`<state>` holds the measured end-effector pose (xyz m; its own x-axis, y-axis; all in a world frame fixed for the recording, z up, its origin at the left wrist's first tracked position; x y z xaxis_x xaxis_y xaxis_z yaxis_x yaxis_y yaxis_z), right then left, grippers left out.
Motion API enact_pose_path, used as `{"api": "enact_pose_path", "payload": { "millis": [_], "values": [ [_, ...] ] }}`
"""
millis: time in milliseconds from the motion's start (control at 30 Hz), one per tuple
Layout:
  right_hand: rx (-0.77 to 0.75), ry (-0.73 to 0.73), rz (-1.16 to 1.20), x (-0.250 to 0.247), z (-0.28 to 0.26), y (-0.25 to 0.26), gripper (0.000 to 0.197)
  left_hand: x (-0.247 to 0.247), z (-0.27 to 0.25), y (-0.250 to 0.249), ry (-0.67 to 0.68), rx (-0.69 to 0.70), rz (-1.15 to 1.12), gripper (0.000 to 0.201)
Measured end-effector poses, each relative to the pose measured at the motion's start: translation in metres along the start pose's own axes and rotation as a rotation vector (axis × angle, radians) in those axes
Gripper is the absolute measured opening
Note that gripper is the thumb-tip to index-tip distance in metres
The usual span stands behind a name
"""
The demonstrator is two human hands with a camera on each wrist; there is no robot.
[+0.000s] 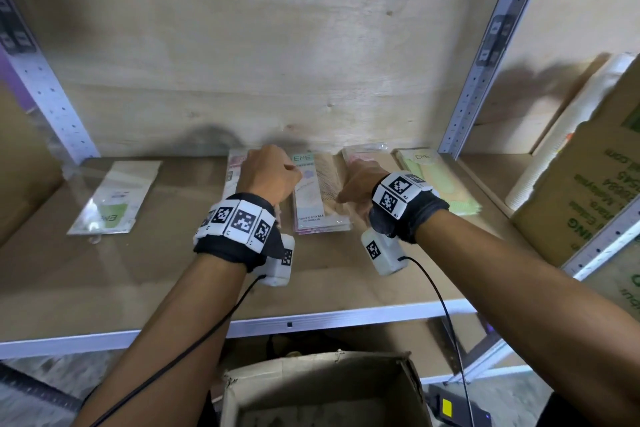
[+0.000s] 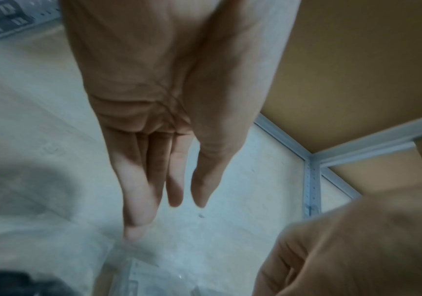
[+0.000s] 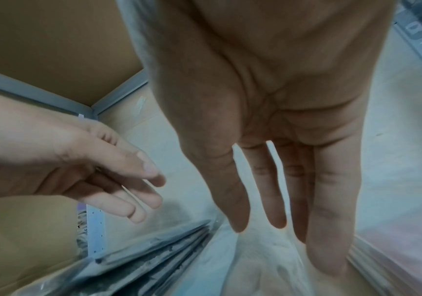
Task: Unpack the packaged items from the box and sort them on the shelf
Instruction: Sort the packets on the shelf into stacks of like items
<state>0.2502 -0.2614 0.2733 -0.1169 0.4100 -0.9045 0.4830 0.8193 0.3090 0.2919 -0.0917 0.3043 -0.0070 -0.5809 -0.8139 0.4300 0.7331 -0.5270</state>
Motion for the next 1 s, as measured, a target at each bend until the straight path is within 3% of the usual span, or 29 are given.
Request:
{"api": "enact_pose_path", "payload": {
  "millis": [200,300,533,767,867,933,1000],
  "values": [
    [-0.171,-0.092,0.188,-0.034,-0.010,0.036,0.020,-0.084,-0.011,0.068,-0.275,-0.135,-0.150,0.012],
    [-0.297,-0.021,0.339,-0.027,-0.019,0.075,0.010,-0.112,-0.019,0.117,-0.300,-0.232,-0.136,0.018],
    [-0.431,0.177,0.538,0.041,-0.023,0.197,0.014,-0.157,-0.062,0.240,-0.363,-0.457,-0.182,0.017],
    [-0.427,0.451,0.558,0.136,-0.030,0.285,0.019,-0.142,-0.081,0.310,-0.181,-0.531,-0.188,0.031],
    [-0.339,0.451,0.608,0.157,-0.025,0.300,0.019,-0.127,-0.075,0.313,-0.090,-0.435,-0.207,0.045],
    [-0.303,0.445,0.631,0.162,-0.023,0.305,0.008,-0.116,-0.076,0.318,-0.028,-0.433,-0.201,0.046],
    [-0.256,0.453,0.667,0.169,-0.017,0.303,0.030,-0.113,-0.078,0.326,-0.029,-0.477,-0.147,0.041]
  ]
}}
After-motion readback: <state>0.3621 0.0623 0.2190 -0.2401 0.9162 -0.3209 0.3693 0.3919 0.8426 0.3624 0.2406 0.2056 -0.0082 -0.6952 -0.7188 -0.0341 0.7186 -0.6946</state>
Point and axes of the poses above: each hand's wrist, its own z-axis towards the middle knuckle, its own x-axis out of the palm, y = z × x, the point moved 9 cm from there along z, towards the middle knuckle, and after that the axes turned 7 degrees about x, right-handed, at the moved point
